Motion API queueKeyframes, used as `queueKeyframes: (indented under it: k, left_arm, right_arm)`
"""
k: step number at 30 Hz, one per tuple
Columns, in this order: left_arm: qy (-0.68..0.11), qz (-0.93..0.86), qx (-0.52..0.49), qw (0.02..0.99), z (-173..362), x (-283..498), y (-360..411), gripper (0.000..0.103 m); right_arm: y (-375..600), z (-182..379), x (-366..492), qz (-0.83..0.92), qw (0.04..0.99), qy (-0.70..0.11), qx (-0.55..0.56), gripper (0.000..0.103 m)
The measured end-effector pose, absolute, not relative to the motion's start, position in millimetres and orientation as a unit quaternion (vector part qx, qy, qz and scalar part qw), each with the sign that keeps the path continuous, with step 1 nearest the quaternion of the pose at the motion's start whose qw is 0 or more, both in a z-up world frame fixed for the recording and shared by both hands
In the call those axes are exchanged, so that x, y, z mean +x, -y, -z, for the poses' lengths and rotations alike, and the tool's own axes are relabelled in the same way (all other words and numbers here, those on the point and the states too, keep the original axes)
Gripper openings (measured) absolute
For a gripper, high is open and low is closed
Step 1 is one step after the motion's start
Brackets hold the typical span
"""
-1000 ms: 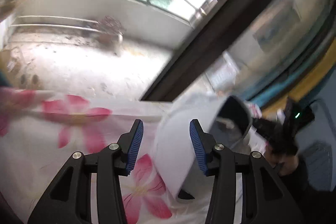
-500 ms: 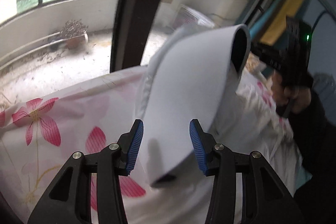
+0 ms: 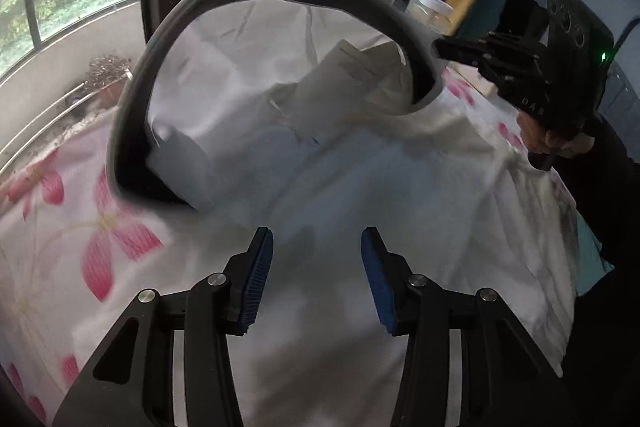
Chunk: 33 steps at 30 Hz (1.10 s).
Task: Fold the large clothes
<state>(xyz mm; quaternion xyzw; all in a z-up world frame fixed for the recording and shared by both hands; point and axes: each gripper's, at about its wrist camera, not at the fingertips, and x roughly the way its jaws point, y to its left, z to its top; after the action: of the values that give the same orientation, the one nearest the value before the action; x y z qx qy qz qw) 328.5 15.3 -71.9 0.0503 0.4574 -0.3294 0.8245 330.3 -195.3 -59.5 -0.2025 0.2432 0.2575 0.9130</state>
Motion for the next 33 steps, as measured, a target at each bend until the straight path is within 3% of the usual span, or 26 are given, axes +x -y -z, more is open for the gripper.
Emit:
queueKeyframes:
  k: [7,14,23,33]
  left_arm:
    - [-0.408,0.318,0.038,0.855,19,300,-37,0.049]
    - [-0.385,0.270,-0.016,0.883,-23,373,-48,0.049]
    - [-0.440,0.252,-0.093,0.857,20,473,-36,0.049]
    - [-0.498,0.327,-0.006,0.803,71,428,14,0.049]
  right_arm:
    - [191,82,288,-0.246,0.903,-0.215,-0.280,0.001]
    - [198,87,280,-0.256,0.898,-0.214,-0.288,0.001]
    - [217,85,290,-0.264,0.906,-0.256,-0.210,0.001]
    - [227,92,302,-0.253,0.906,-0.276,-0.199,0.001]
